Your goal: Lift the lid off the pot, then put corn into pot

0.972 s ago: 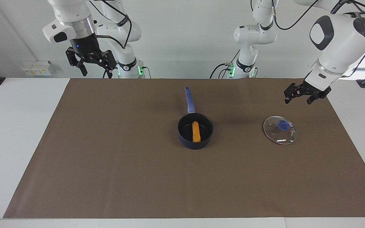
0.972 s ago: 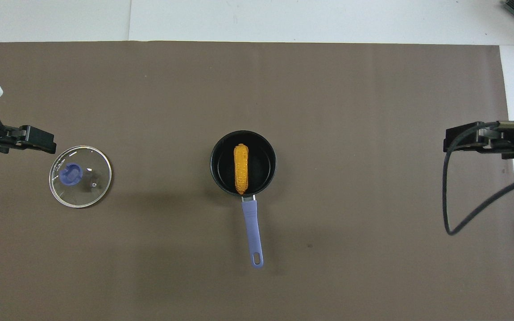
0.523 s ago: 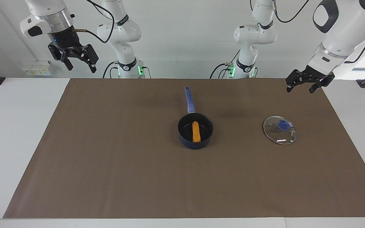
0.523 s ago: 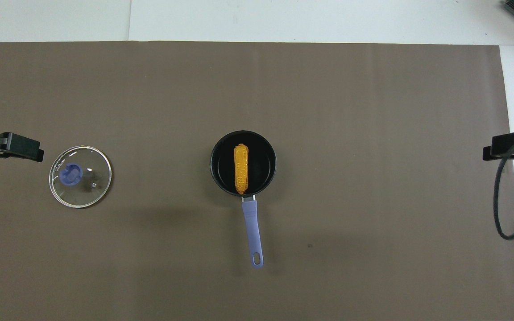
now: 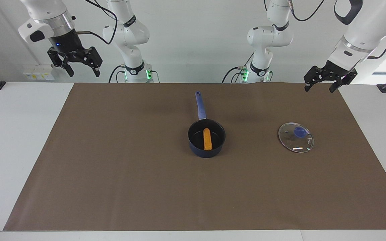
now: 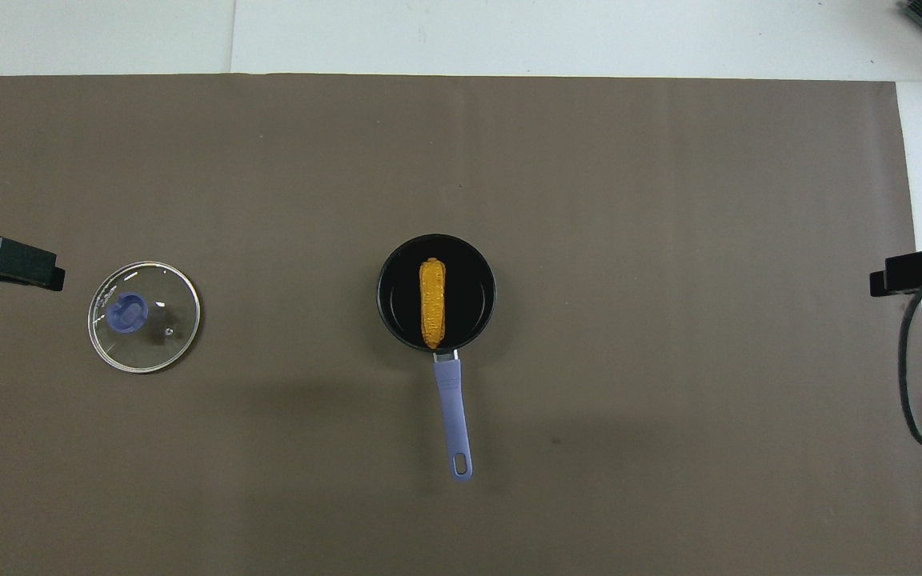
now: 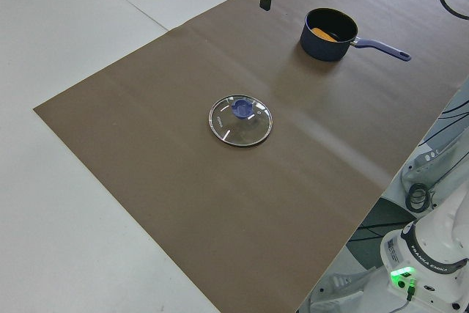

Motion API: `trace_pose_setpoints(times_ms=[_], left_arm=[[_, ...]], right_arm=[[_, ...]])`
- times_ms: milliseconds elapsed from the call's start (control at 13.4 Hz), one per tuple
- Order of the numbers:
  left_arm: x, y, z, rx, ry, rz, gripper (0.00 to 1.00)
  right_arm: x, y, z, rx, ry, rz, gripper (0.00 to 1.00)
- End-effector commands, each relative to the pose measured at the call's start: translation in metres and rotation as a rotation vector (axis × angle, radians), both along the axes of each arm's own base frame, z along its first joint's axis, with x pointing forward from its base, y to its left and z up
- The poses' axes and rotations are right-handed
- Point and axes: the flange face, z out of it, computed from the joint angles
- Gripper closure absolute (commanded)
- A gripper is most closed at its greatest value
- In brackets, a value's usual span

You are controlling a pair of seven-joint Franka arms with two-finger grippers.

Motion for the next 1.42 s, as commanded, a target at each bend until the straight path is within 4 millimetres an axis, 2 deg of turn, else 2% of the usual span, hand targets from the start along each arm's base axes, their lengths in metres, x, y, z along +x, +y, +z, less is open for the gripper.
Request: trace_pose_setpoints(times_ms=[0, 224, 523, 897, 1346], left_arm=[[0.000, -0.002, 0.003, 0.006, 0.013, -0.004, 0.00], [-0.001, -0.002, 0.003, 0.000, 0.012, -0.001, 0.00], [-0.001, 0.000, 0.003, 0.000, 0.012, 0.007, 0.00], [-0.001, 0.012, 0.003, 0.000, 0.012, 0.031, 0.00], [-0.001, 0.013, 0.003, 0.001, 0.012, 0.031, 0.00]], right_arm=[[-0.010, -0.013, 0.000, 0.012, 0.007, 0.010, 0.00], [-0.010, -0.017, 0.000, 0.012, 0.005, 0.002, 0.00], [-0.010, -0.010, -0.004, 0.008, 0.014, 0.017, 0.00], [-0.011, -0.013, -0.008, -0.035, 0.025, 0.024, 0.00], [-0.011, -0.013, -0.009, -0.045, 0.022, 0.034, 0.00]])
